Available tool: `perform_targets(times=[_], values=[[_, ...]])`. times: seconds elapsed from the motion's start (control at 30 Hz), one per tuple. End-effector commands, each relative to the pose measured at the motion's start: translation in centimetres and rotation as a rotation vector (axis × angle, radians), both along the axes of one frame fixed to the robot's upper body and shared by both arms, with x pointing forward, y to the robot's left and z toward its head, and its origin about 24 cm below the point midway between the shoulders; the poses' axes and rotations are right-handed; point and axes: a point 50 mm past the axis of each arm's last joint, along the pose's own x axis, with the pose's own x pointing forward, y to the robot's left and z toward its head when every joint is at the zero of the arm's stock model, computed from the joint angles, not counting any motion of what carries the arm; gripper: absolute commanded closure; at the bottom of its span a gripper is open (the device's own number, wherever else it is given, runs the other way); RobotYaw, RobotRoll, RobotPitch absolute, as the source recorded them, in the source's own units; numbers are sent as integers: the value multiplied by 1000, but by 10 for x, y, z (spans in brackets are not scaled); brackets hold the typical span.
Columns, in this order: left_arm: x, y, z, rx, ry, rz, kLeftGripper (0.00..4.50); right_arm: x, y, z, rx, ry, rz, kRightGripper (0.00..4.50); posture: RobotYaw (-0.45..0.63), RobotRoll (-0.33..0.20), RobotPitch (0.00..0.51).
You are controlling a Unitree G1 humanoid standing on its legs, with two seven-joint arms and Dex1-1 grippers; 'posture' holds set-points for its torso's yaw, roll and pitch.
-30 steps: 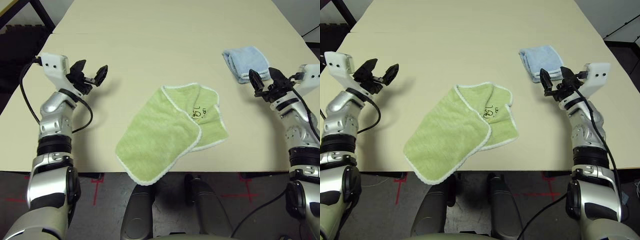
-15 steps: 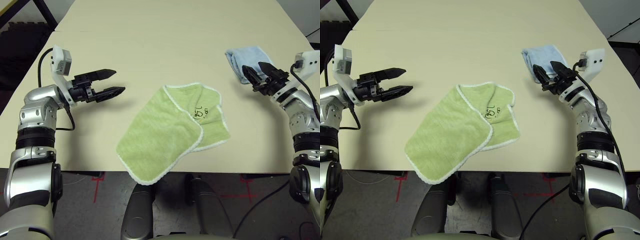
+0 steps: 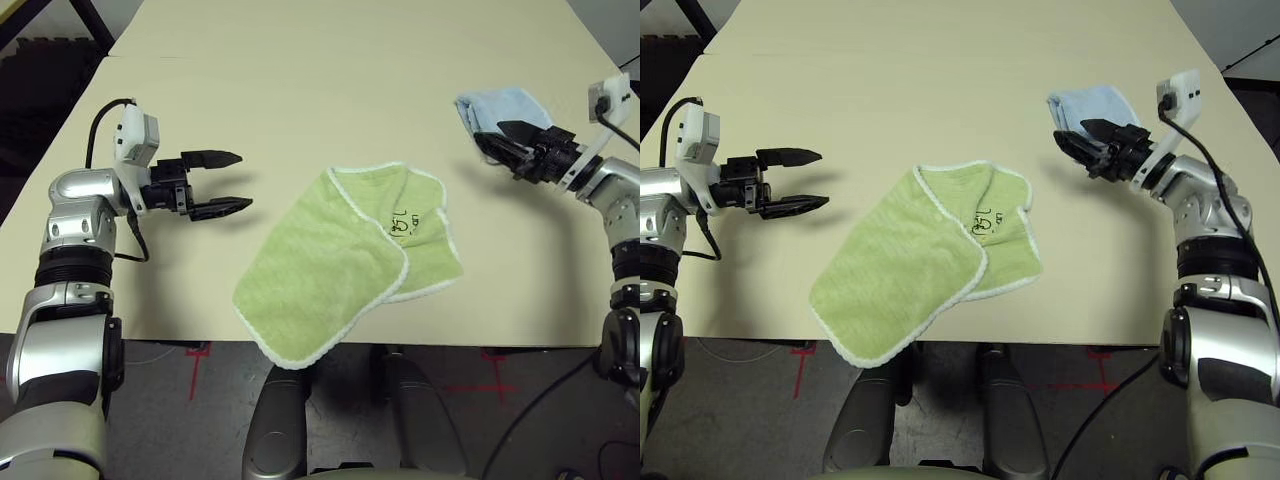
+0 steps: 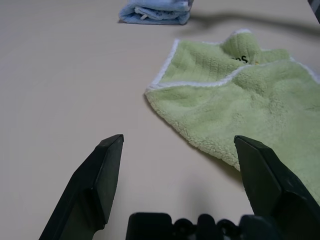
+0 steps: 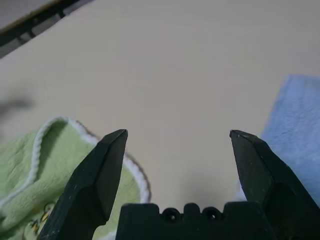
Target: Fold the towel and set it aside.
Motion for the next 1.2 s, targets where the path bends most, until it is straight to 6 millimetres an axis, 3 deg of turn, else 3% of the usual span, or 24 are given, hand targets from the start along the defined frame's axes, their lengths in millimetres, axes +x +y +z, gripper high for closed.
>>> perform_targets(times=[0.03,0.23,0.7,1.2], values=[[-1,-6,9,-26,-27,-32,0,-3,-1,-5,-66,114,60,44,91,0,260],[-2,-16,12,-43,-41,-53,0,3,14,-5,-151,288,111,44,105,0,261],[-8,-25,9,-61,-16,-59,0,22,24,-7,-441,313,31,44,138,0,270],[6,-38,14,-94,-13,-86,0,23,43,20,-435,466,20,44,72,0,308]])
